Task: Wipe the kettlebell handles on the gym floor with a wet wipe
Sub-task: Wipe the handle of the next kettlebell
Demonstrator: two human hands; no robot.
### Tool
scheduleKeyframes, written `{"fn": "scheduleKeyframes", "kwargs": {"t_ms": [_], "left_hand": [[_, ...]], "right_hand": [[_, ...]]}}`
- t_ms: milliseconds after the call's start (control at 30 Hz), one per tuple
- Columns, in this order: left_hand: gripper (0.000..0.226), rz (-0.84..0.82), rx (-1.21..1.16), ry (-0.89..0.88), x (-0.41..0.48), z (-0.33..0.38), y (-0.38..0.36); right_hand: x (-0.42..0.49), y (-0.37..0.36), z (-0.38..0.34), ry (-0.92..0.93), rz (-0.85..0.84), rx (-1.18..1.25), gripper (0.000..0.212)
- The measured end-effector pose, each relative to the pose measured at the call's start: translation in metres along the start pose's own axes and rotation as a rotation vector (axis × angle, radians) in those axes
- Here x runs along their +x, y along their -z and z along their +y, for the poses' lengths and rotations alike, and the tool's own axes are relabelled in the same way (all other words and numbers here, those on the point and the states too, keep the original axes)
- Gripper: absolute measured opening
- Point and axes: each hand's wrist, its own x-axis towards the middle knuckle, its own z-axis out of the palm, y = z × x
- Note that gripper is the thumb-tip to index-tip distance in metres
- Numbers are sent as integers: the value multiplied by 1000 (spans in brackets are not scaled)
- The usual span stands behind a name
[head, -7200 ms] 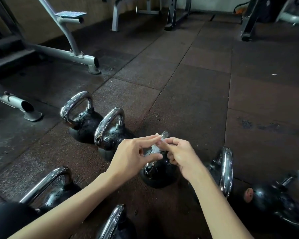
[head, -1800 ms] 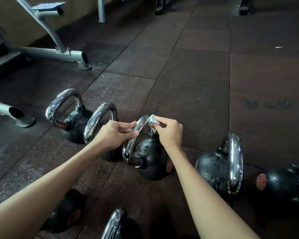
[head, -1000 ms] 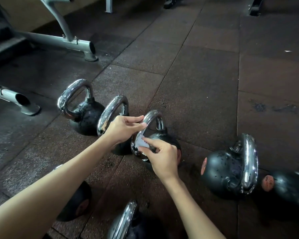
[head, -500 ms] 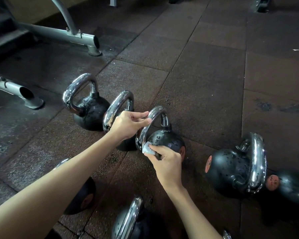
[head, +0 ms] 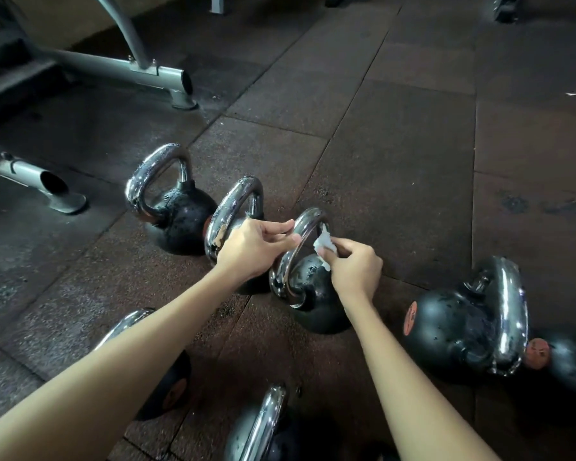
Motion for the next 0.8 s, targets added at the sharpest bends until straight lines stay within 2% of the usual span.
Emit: {"fn": "scheduleKeyframes", "kwargs": {"t_ms": [133, 267, 433, 667, 800], "left_hand": [[41, 30, 61, -20, 0, 2, -3], [39, 51, 83, -25, -1, 6, -3], [40, 60, 69, -21, -2, 1, -1], [40, 69, 80, -33, -5, 0, 2], [39, 71, 49, -34, -7, 3, 1]], "right_hand": [[5, -17, -10, -79, 104, -61, 18], [-2, -26, -10, -80, 209, -31, 15], [4, -29, -16, -5, 262, 40, 16], [0, -33, -12, 20, 223, -44, 9], [5, -36, -17, 129, 195, -62, 13]]}}
